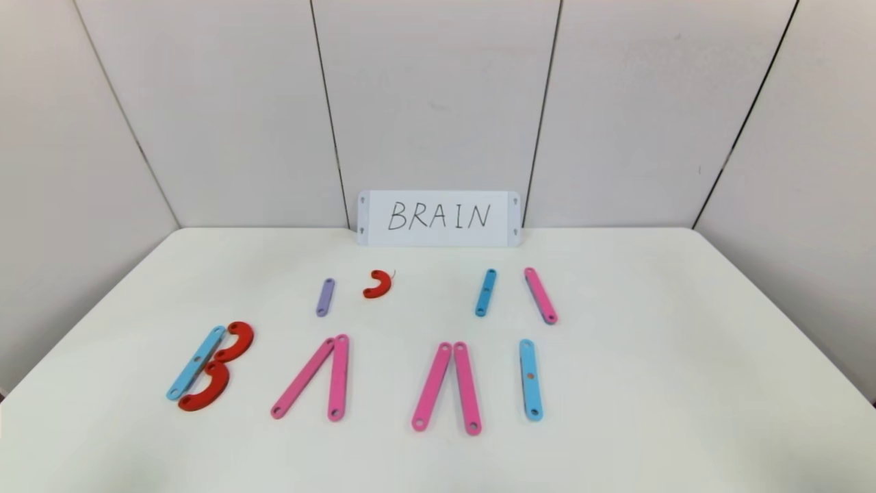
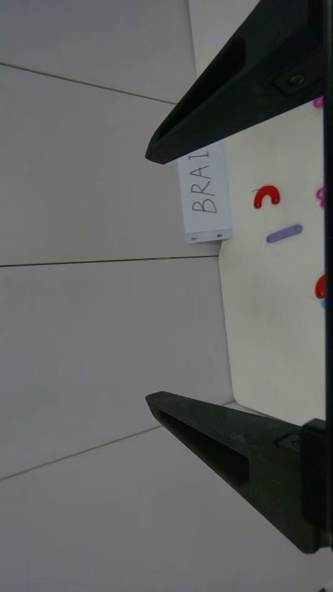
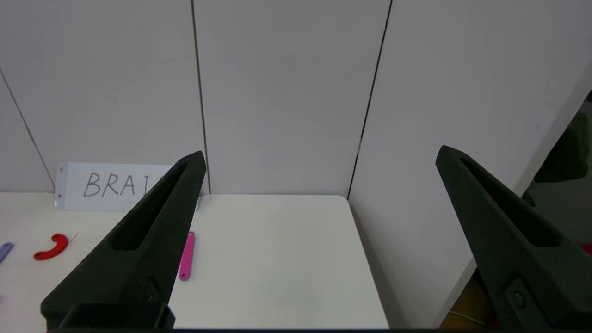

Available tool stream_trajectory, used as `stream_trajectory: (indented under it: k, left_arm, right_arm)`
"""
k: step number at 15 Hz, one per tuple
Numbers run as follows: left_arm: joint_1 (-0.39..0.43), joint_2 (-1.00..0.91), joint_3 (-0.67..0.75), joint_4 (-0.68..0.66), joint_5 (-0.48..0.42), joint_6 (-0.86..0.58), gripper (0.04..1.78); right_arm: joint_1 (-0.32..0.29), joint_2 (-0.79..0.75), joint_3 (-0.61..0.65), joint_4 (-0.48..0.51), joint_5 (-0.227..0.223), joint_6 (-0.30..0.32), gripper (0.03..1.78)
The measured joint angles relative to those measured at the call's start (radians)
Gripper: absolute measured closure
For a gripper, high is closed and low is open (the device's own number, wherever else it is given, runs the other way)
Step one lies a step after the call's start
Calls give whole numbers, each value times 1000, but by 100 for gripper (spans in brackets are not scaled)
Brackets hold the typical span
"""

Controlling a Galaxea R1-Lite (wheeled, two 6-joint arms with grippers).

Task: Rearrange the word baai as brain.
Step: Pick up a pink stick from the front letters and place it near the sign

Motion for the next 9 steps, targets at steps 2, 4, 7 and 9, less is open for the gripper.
stream_trajectory:
  k: [2, 4, 7, 9]
  left_arm:
    - [-5, 178, -182, 34, -3, -1, 9]
    - [-6, 325, -346, 116, -15, -8, 9]
    - [-1, 499, -500, 349, -116, -83, 9]
    - [16, 563, -519, 462, -193, -108, 9]
  right_arm:
    - [-2, 180, -246, 96, -9, -7, 7]
    - [0, 336, -364, 151, -31, -47, 7]
    - [3, 504, -399, 207, -43, -82, 7]
    - [6, 564, -396, 281, -37, -60, 7]
